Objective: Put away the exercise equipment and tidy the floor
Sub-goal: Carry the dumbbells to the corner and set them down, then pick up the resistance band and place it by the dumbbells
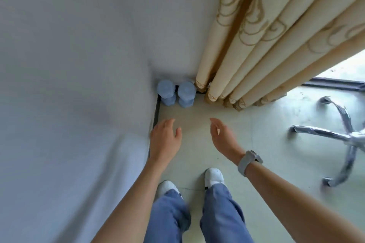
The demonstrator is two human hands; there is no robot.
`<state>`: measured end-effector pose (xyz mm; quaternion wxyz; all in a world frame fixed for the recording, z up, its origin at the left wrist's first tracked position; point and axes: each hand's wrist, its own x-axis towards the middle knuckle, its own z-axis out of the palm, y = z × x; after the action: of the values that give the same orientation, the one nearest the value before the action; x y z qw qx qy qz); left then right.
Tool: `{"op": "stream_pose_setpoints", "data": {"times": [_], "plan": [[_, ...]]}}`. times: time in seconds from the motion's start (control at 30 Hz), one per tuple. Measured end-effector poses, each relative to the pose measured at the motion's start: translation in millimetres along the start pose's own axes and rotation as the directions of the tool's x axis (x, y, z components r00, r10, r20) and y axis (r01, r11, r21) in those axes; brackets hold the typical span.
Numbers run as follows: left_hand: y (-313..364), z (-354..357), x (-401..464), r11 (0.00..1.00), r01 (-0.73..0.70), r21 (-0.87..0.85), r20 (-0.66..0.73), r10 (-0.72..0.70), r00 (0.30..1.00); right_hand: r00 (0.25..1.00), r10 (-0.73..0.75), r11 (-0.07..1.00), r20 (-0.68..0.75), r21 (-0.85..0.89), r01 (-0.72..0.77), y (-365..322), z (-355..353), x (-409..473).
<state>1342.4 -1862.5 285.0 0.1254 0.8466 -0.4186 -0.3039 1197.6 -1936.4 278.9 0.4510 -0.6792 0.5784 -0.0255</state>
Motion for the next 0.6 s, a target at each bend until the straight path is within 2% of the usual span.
{"op": "stream_pose_setpoints", "data": {"times": [0.1,0.23,0.3,0.47,0.6], "plan": [[40.9,-52.0,-69.5,0.997,-0.072,0.031,0.044,0.07,0.997,0.991,0.068,0.996,-0.115,0.061,-0.062,-34.7,-53.2,-88.0],[93.9,-88.0,-153.5,0.996,-0.071,0.045,0.09,0.067,0.994,0.964,0.108,0.993,-0.244,0.069,-0.093,-47.4,-107.5,-200.1],[120.1,-89.6,-189.9,0.985,-0.162,0.061,0.122,0.154,0.981,0.946,0.115,0.993,-0.304,0.051,-0.104,-40.2,-127.1,-245.7],[182.9,-65.5,-280.7,0.853,-0.495,0.165,0.287,0.439,0.852,0.828,0.276,0.961,-0.488,0.159,-0.227,13.9,-157.5,-361.2],[223.8,-26.5,-366.7,0.72,-0.664,0.202,0.393,0.561,0.728,0.701,0.429,0.903,-0.57,0.294,-0.313,79.4,-164.5,-474.3]]}}
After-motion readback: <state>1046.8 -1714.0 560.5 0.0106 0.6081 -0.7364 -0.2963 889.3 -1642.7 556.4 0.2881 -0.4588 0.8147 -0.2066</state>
